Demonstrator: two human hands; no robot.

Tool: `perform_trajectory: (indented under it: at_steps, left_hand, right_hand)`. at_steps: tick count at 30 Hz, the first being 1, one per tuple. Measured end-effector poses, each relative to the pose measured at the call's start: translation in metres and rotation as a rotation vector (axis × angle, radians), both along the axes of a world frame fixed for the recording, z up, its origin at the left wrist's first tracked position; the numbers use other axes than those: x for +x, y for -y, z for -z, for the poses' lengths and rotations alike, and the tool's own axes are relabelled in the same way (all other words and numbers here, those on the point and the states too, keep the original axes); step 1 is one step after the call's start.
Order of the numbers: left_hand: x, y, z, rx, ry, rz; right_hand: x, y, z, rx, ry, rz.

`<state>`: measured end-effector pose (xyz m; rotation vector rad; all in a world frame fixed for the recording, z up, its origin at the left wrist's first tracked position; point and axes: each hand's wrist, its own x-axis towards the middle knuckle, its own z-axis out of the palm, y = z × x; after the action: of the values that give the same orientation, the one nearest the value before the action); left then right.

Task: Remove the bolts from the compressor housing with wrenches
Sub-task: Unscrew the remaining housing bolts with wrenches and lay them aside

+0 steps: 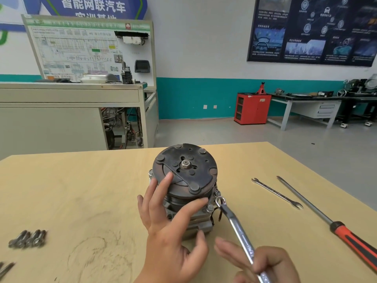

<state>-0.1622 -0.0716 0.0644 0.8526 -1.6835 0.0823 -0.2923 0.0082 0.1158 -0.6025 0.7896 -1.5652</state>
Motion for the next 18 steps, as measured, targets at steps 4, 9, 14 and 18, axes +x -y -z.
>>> perform_trajectory:
  at_steps: [4,9,14,18]
  left_hand:
    - [0.001,0.001,0.001,-0.009,0.031,-0.007]
    - [-0.002,0.003,0.003,-0.022,0.091,-0.05]
    - [-0.004,0.003,0.004,-0.017,0.071,-0.071]
    - [-0.005,0.004,0.005,-0.023,0.044,-0.078]
  right_hand:
    - [0.025,-0.002,-0.01,-0.056,0.013,0.021]
    - [0.013,-0.007,0.002,-0.036,-0.18,-0.21]
    - [-0.008,0.005,0.008,-0.214,-0.183,-0.282]
    - [-0.039,0.023,0.027,-0.197,-0.163,0.232]
